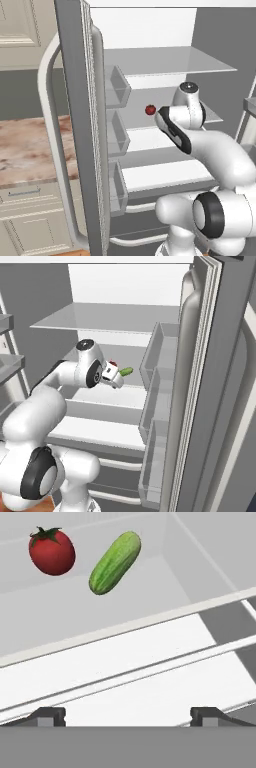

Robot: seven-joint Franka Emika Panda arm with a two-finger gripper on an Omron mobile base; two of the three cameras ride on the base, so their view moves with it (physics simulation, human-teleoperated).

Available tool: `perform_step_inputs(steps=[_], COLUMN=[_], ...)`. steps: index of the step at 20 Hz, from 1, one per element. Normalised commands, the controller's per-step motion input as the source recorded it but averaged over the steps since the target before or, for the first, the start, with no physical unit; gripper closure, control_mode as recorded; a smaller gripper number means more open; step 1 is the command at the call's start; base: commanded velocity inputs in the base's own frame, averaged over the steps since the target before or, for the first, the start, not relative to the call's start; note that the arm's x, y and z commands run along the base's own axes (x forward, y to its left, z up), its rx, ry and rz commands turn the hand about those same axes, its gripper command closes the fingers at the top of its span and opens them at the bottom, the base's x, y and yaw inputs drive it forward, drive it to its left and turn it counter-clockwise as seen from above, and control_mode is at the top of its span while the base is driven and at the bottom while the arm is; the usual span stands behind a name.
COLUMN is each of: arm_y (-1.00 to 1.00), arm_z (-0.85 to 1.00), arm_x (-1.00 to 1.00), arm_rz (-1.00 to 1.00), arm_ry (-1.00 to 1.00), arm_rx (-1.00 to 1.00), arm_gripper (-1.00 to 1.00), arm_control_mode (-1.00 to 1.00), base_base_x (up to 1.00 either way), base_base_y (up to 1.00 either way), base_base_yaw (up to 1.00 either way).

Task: Move the cucumber and tomato from the second highest shelf to the top shelf to make space. Then, place the pitcher from the counter on the cleared second highest shelf.

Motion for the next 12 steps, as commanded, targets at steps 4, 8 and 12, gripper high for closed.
perform_step_inputs(steps=[4, 8, 12], arm_y=[-0.13, -0.16, -0.1], arm_z=[-0.08, -0.33, -0.37], arm_x=[0.61, 0.51, 0.52], arm_rz=[0.0, 0.0, 0.0], arm_ry=[0.0, 0.0, 0.0], arm_rx=[0.0, 0.0, 0.0], arm_gripper=[-1.0, -1.0, -1.0], arm_control_mode=[-1.0, -1.0, -1.0], base_base_x=[0.0, 0.0, 0.0], base_base_y=[0.0, 0.0, 0.0], base_base_yaw=[0.0, 0.0, 0.0])
